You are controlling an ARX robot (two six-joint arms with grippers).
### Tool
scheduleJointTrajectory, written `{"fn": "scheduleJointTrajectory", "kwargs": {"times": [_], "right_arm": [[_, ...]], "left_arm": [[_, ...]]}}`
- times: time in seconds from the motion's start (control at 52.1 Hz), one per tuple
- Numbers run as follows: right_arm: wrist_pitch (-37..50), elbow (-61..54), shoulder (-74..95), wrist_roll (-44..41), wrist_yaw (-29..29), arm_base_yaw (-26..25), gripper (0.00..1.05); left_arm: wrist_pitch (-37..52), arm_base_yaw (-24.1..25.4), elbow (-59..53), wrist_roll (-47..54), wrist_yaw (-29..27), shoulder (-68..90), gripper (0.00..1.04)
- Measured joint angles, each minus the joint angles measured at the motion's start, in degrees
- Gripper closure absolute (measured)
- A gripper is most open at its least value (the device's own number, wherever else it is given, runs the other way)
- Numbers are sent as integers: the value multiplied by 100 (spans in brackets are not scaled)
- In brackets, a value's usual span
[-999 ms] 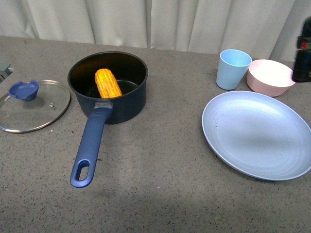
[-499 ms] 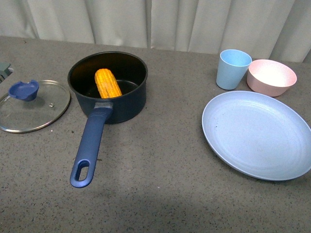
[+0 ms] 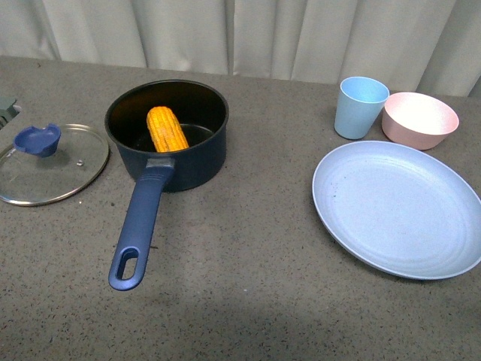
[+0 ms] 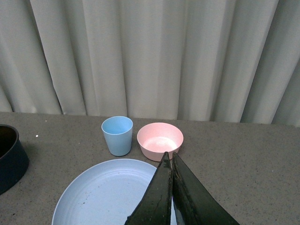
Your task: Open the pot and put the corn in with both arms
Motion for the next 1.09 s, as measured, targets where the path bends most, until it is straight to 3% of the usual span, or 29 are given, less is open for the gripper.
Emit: {"fn": "scheduleJointTrajectory", "kwargs": {"times": [0.403, 0.999, 1.095], "right_arm": [[-1355, -13, -1467, -2, -2, -2, 104], [-2625, -13, -2750, 0, -4, -2, 104], [-3488, -11, -3407, -2, -17, -2, 104]], "left_arm": [[-2, 0, 0, 0, 0, 0, 7], [-2, 0, 0, 0, 0, 0, 7], [-2, 0, 0, 0, 0, 0, 7]]}}
